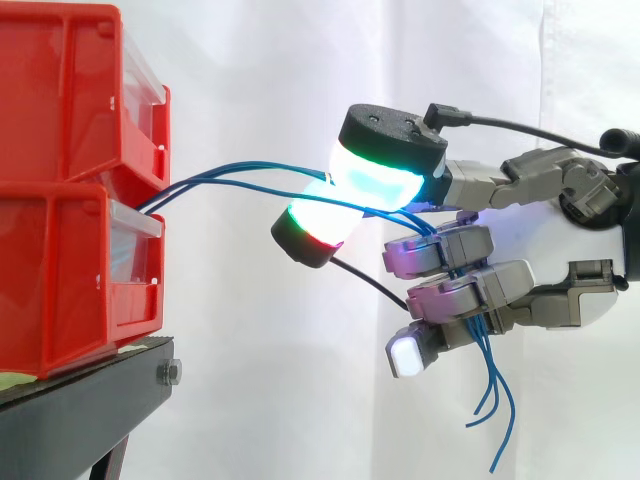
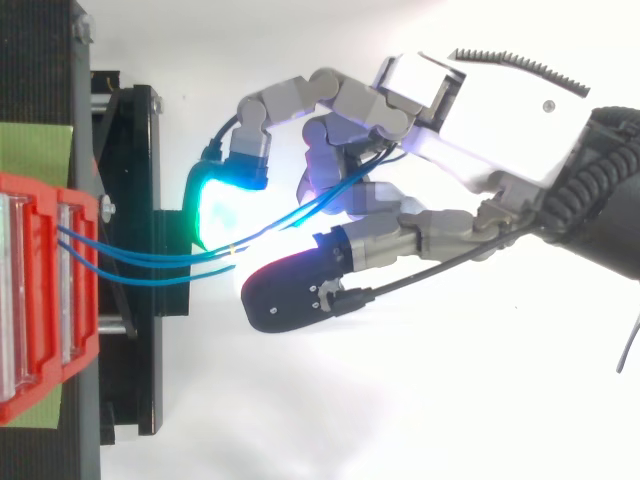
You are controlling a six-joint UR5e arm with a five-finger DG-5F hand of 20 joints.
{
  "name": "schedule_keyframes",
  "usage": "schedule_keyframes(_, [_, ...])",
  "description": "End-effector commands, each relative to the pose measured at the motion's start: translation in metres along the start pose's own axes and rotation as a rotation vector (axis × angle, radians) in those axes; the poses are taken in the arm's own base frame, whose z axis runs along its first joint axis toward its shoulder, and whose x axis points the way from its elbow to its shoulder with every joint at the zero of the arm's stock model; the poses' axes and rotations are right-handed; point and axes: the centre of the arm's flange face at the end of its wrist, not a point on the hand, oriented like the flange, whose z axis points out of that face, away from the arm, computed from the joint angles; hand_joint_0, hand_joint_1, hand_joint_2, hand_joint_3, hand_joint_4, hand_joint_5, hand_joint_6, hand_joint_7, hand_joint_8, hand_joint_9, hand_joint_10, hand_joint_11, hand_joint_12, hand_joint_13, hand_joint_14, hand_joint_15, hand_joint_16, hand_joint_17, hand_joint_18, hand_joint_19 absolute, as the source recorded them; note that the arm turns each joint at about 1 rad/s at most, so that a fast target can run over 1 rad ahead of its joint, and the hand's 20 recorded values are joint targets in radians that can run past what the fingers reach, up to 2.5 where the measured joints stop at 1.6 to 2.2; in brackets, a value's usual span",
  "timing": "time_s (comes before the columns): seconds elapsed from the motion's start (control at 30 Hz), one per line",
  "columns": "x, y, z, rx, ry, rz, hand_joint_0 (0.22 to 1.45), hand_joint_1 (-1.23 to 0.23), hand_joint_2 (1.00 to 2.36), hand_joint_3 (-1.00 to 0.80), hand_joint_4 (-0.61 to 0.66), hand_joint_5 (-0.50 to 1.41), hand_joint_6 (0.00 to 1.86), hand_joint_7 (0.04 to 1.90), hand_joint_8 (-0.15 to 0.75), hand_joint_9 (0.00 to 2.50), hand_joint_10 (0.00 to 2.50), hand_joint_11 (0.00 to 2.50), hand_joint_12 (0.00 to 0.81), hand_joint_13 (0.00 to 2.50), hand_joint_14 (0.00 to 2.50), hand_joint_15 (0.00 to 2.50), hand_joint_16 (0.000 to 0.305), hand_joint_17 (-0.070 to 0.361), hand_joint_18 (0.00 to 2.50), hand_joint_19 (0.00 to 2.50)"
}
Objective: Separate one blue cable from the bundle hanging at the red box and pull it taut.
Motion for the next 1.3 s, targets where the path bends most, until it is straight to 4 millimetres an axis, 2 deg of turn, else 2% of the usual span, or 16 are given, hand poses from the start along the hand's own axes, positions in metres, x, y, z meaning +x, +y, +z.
schedule_keyframes(0.0, [0.0000,0.0001,0.0000,0.000,0.000,0.000,0.76,-0.87,1.00,-0.50,-0.21,-0.23,0.83,1.02,0.132,0.63,1.70,1.45,0.298,0.81,1.77,1.17,0.044,0.099,0.68,0.84])
schedule_keyframes(0.27, [0.0000,0.0001,0.0000,0.000,0.000,0.000,0.55,-0.78,1.00,-0.50,-0.16,-0.24,0.83,1.00,0.149,0.62,1.72,1.45,0.308,0.77,1.92,1.11,0.046,0.103,0.67,0.88])
schedule_keyframes(0.5, [0.0000,0.0001,0.0000,0.000,0.000,0.000,0.49,-0.66,1.00,-0.50,-0.12,-0.25,0.83,0.99,0.177,0.62,1.81,1.36,0.332,0.75,2.08,1.00,0.050,0.113,0.68,0.89])
schedule_keyframes(0.63, [0.0004,-0.0009,0.0001,0.001,0.000,-0.001,0.51,-0.60,1.00,-0.50,-0.13,-0.25,0.82,0.99,0.170,0.63,1.76,1.39,0.328,0.74,2.06,1.01,0.049,0.110,0.67,0.90])
schedule_keyframes(0.83, [0.0000,-0.0006,-0.0003,0.001,0.000,-0.001,0.61,-0.55,1.00,-0.50,-0.16,-0.24,0.82,1.03,0.145,0.65,1.61,1.49,0.293,0.74,1.97,1.06,0.044,0.100,0.64,0.91])
schedule_keyframes(1.1, [0.0000,0.0000,-0.0002,0.001,0.000,-0.001,0.68,-0.69,1.01,-0.39,-0.17,-0.24,0.84,1.05,0.146,0.64,1.64,1.47,0.298,0.73,1.96,1.07,0.044,0.100,0.64,0.91])
schedule_keyframes(1.27, [-0.0002,-0.0008,-0.0004,0.003,-0.001,0.000,0.77,-0.80,1.01,-0.38,-0.18,-0.24,0.86,1.01,0.137,0.62,1.72,1.41,0.297,0.75,1.95,1.08,0.044,0.098,0.64,0.91])
